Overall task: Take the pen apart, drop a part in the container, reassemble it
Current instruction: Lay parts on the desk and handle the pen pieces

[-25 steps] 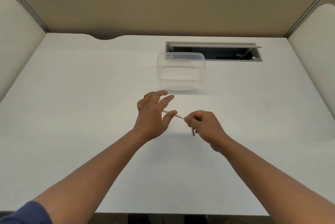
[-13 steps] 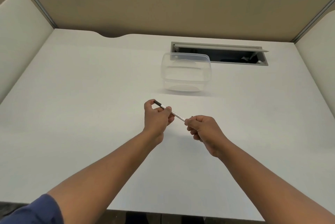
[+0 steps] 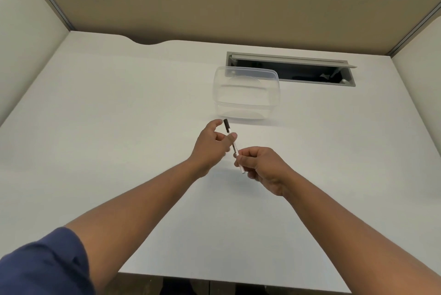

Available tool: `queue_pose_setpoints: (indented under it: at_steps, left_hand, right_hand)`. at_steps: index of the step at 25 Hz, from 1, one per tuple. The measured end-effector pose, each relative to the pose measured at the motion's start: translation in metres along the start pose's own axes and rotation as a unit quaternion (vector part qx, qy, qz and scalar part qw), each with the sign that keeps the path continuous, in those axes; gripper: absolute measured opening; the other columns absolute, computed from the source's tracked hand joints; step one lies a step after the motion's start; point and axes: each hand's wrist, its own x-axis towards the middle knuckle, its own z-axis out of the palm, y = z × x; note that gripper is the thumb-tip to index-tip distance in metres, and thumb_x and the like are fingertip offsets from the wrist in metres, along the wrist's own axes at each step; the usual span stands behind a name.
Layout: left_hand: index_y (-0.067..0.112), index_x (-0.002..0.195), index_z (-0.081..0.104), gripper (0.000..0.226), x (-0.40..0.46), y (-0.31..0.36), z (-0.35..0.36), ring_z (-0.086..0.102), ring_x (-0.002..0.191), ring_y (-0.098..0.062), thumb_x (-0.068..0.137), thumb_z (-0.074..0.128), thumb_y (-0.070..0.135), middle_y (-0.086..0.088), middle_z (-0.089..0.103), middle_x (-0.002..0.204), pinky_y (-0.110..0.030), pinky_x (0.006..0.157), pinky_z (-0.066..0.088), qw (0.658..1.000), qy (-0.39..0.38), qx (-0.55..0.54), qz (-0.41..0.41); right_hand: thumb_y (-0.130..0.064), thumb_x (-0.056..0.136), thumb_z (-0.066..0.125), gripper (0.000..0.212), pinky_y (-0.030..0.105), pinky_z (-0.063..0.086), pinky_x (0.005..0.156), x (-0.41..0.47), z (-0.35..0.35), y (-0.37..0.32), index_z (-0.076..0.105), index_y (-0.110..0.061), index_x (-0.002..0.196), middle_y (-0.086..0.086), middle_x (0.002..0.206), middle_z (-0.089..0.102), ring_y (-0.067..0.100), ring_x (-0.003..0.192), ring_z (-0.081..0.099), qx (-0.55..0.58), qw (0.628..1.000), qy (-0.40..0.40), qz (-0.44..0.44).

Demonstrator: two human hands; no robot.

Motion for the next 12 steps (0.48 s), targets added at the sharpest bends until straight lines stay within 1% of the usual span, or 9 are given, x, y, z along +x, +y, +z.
queue_pose_setpoints:
  at_steps: [1, 3, 5, 6, 8, 9, 12]
  left_hand:
    - [0.028, 0.139, 0.05, 0.051, 0.002, -0.007, -0.002, 0.069, 0.094, -0.015, 0.093, 0.067, 0.043, 0.002, 0.07, 0.101, -0.033, 0.082, 0.054, 0.998, 0.008, 0.058, 0.029]
    - [0.027, 0.132, 0.06, 0.04, 0.008, -0.026, -0.008, 0.063, 0.107, -0.015, 0.096, 0.061, 0.043, 0.007, 0.068, 0.114, -0.036, 0.094, 0.05, 0.978, 0.026, 0.184, 0.091]
    - [0.024, 0.13, 0.065, 0.036, 0.016, -0.049, -0.015, 0.057, 0.12, -0.02, 0.098, 0.059, 0.038, 0.003, 0.064, 0.13, -0.04, 0.103, 0.045, 0.94, 0.035, 0.308, 0.14]
    - [0.023, 0.13, 0.066, 0.035, 0.02, -0.059, -0.018, 0.054, 0.124, -0.022, 0.098, 0.06, 0.036, 0.001, 0.062, 0.134, -0.041, 0.105, 0.042, 0.922, 0.034, 0.352, 0.155]
    - [0.023, 0.129, 0.068, 0.034, 0.028, -0.072, -0.019, 0.05, 0.129, -0.025, 0.096, 0.061, 0.032, -0.001, 0.061, 0.136, -0.041, 0.105, 0.038, 0.895, 0.025, 0.407, 0.182]
    - [0.023, 0.127, 0.069, 0.033, 0.031, -0.075, -0.018, 0.05, 0.13, -0.026, 0.096, 0.063, 0.03, -0.002, 0.061, 0.134, -0.043, 0.104, 0.038, 0.882, 0.021, 0.424, 0.203]
    - [0.019, 0.117, 0.073, 0.026, 0.037, -0.083, -0.018, 0.056, 0.122, -0.032, 0.092, 0.067, 0.025, -0.007, 0.065, 0.124, -0.049, 0.094, 0.045, 0.844, 0.032, 0.457, 0.28]
  right_hand:
    - [-0.012, 0.091, 0.072, 0.009, 0.024, 0.044, 0.058, 0.001, -0.001, 0.002, 0.073, -0.006, 0.097, 0.004, 0.08, 0.074, 0.01, 0.059, 0.057, 0.018, 1.0, 0.003, 0.006]
    - [-0.012, 0.089, 0.073, 0.005, 0.024, 0.046, 0.058, 0.004, -0.003, 0.007, 0.071, -0.01, 0.094, 0.004, 0.081, 0.074, 0.013, 0.063, 0.061, 0.03, 0.999, 0.022, -0.001]
    - [-0.013, 0.086, 0.074, 0.008, 0.025, 0.048, 0.06, 0.007, -0.006, 0.011, 0.067, -0.012, 0.09, 0.003, 0.078, 0.074, 0.017, 0.069, 0.066, 0.012, 0.998, 0.06, -0.029]
    - [-0.014, 0.084, 0.074, 0.009, 0.029, 0.049, 0.063, 0.009, -0.007, 0.012, 0.066, -0.012, 0.089, 0.001, 0.075, 0.072, 0.019, 0.071, 0.068, -0.001, 0.996, 0.083, -0.046]
    - [-0.014, 0.078, 0.071, 0.009, 0.038, 0.046, 0.065, 0.014, -0.008, 0.016, 0.065, -0.012, 0.085, -0.002, 0.069, 0.069, 0.02, 0.068, 0.067, -0.024, 0.989, 0.121, -0.076]
    - [-0.014, 0.075, 0.07, 0.01, 0.039, 0.046, 0.064, 0.017, -0.008, 0.017, 0.066, -0.015, 0.084, -0.004, 0.07, 0.068, 0.019, 0.065, 0.064, -0.039, 0.986, 0.135, -0.09]
    - [-0.018, 0.074, 0.066, 0.014, 0.028, 0.045, 0.056, 0.023, -0.008, 0.024, 0.065, -0.028, 0.083, -0.014, 0.069, 0.066, 0.008, 0.059, 0.058, -0.108, 0.972, 0.156, -0.139]
